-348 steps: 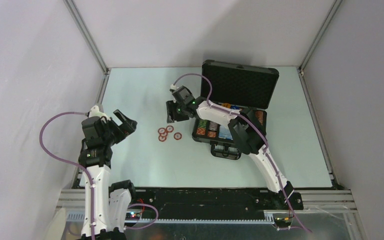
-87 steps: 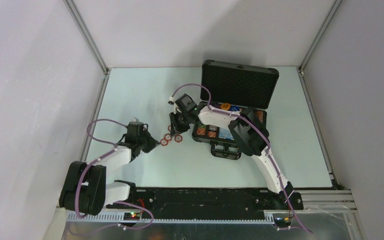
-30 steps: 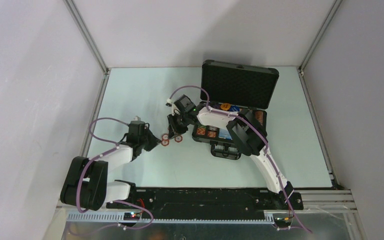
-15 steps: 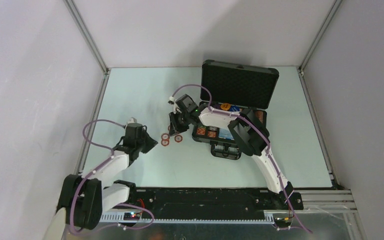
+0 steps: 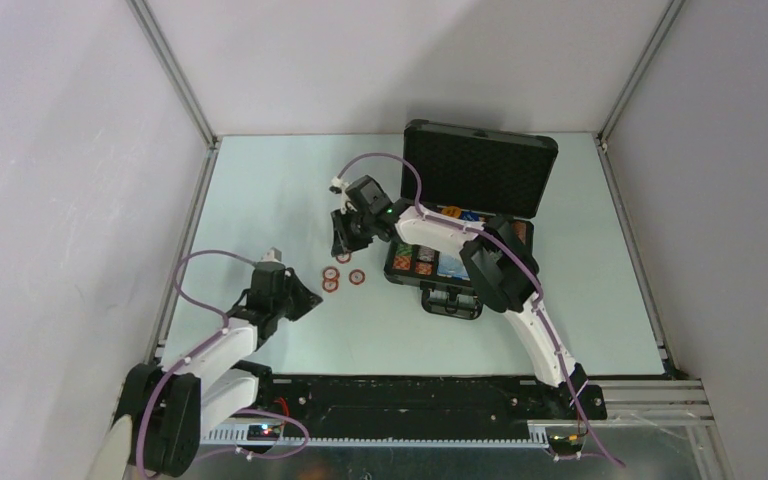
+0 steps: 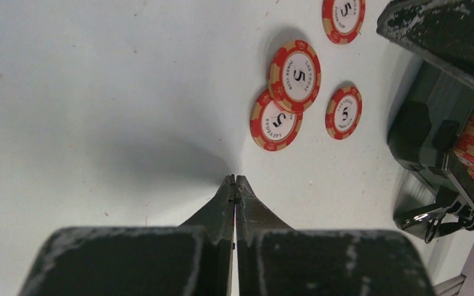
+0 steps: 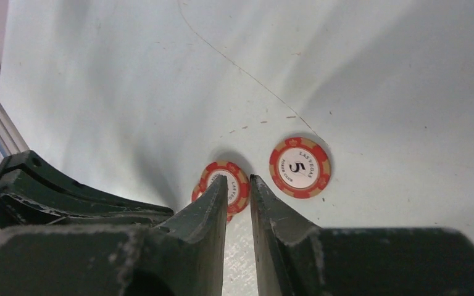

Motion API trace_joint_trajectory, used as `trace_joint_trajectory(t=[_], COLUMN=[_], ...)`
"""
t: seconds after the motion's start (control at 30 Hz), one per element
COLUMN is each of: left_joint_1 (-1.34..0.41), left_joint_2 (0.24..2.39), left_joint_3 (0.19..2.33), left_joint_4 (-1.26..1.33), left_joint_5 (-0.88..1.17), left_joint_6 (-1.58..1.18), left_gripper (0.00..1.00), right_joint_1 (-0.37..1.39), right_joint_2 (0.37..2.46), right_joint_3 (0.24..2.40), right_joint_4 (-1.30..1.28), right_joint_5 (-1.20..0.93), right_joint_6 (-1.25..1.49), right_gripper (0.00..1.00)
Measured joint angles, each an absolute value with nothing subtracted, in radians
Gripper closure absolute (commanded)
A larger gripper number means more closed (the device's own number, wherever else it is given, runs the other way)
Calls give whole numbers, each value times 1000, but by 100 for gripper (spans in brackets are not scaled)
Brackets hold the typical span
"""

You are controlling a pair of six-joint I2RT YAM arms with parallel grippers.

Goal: Pack up texas hold em set

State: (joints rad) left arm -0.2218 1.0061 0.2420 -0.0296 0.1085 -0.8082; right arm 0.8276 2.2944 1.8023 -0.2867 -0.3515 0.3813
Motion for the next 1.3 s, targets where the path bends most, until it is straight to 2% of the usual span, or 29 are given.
trace_joint_trajectory(t=[0.2, 0.83, 1.3], left_joint_1=[-232, -252, -253], left_joint_2=[1024, 1139, 1142], left_joint_3=[236, 237, 237], left_joint_4=[33, 168, 171], left_joint_5=[138, 173, 172], left_joint_6=[-787, -785, -785], left_gripper=[100, 100, 100], right_joint_1=[839, 870, 874], right_joint_2=[2302, 2503, 2508], right_joint_3=[1844, 2133, 2130], right_joint_4=[-301, -499, -514], right_joint_5=[-357, -331, -321], right_joint_6=[365, 345, 344], right_gripper=[74, 73, 73])
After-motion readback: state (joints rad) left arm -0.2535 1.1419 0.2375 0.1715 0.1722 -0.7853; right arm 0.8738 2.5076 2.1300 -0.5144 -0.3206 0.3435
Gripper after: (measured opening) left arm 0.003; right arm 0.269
